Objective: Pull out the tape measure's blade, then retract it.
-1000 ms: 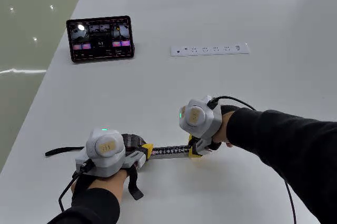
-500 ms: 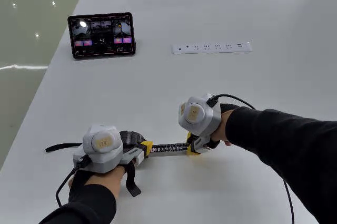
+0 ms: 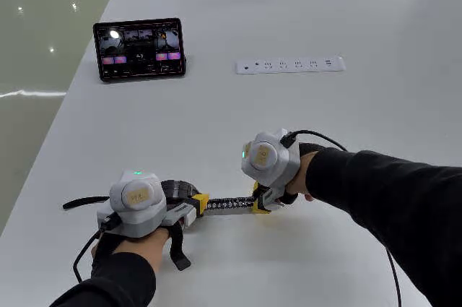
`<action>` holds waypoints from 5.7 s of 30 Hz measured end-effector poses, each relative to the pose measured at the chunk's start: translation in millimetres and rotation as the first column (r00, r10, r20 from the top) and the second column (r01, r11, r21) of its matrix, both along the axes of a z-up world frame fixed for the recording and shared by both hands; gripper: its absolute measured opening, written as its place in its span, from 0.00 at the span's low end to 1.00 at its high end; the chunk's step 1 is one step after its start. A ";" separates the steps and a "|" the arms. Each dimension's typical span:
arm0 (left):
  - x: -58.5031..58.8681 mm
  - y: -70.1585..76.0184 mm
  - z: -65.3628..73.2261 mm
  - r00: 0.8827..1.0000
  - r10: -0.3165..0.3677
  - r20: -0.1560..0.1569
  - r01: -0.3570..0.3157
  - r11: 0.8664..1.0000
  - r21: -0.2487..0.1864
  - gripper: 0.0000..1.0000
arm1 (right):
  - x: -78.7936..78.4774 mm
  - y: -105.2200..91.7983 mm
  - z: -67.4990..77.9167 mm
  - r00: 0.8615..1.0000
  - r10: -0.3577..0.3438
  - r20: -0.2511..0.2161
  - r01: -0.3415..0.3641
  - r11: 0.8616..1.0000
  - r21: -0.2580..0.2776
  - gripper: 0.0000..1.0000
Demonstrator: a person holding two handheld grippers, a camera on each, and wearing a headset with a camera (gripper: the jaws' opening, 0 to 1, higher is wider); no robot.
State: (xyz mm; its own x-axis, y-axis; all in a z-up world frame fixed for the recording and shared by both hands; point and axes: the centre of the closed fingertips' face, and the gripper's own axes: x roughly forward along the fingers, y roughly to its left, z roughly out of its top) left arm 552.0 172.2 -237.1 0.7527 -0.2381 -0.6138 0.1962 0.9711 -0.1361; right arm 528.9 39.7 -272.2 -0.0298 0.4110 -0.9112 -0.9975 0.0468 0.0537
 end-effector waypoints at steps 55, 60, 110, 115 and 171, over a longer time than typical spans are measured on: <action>0.6 0.7 0.1 1.000 -0.005 -0.008 0.004 1.000 -0.021 0.60 | -0.7 32.3 -0.5 0.999 -0.029 -0.013 0.030 0.998 0.062 0.10; 0.4 0.2 0.4 1.000 -0.004 -0.011 0.004 1.000 -0.024 0.60 | -1.0 35.2 0.1 0.999 -0.038 -0.021 0.039 0.997 0.069 0.10; -0.6 2.0 1.1 1.000 -0.001 -0.020 0.001 0.999 -0.033 0.60 | -4.1 78.0 2.1 1.000 -0.024 -0.017 0.026 0.990 0.137 0.10; -0.3 1.4 1.0 1.000 -0.002 -0.019 0.002 0.999 -0.033 0.60 | -3.7 79.4 2.0 0.999 -0.029 -0.021 0.032 0.990 0.140 0.10; 5.2 -1.2 15.7 0.998 -0.056 0.003 0.056 0.998 -0.029 0.65 | -8.6 61.4 19.8 0.997 -0.059 0.038 0.051 0.978 0.201 0.12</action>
State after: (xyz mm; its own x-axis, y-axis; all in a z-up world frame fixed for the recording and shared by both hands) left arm 557.3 171.1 -221.4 0.7390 -0.2975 -0.6044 0.2502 0.9542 -0.1639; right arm 520.3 101.1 -252.4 0.0360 0.5843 -0.8107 -0.9953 0.0944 0.0238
